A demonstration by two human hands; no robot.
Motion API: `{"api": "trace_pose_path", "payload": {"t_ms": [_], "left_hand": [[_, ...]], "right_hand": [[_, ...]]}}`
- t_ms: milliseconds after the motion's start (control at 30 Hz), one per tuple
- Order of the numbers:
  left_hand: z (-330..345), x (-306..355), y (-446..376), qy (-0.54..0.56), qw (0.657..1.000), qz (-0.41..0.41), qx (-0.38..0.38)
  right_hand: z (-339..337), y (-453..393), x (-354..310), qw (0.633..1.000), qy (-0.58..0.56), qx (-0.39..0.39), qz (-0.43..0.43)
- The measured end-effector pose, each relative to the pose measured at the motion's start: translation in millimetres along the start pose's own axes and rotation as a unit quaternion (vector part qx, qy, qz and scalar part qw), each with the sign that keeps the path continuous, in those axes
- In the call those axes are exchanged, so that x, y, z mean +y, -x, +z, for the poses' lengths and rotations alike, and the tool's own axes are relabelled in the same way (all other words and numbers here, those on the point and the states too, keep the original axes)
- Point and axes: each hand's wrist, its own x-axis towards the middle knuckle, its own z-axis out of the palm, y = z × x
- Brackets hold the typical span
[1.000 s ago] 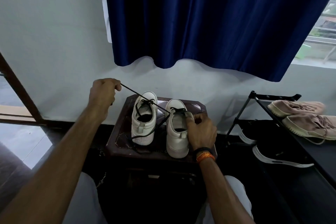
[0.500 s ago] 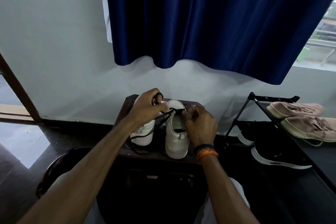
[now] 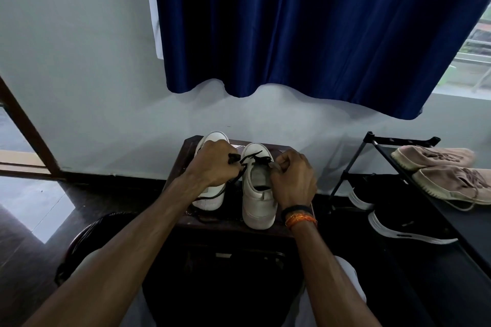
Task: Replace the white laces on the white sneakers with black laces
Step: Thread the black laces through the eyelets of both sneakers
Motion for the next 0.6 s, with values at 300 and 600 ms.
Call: {"api": "trace_pose_path", "payload": {"t_ms": [300, 600], "left_hand": [[9.6, -5.3, 1.4, 0.03, 0.999, 0.017, 0.016], [8.1, -8.6, 4.9, 0.036, 0.998, 0.057, 0.015]], "right_hand": [[-3.8, 11.4, -2.3, 0.994, -0.065, 0.028, -0.087], [19.2, 24.8, -11.7, 0.998, -0.036, 0.006, -0.051]]}}
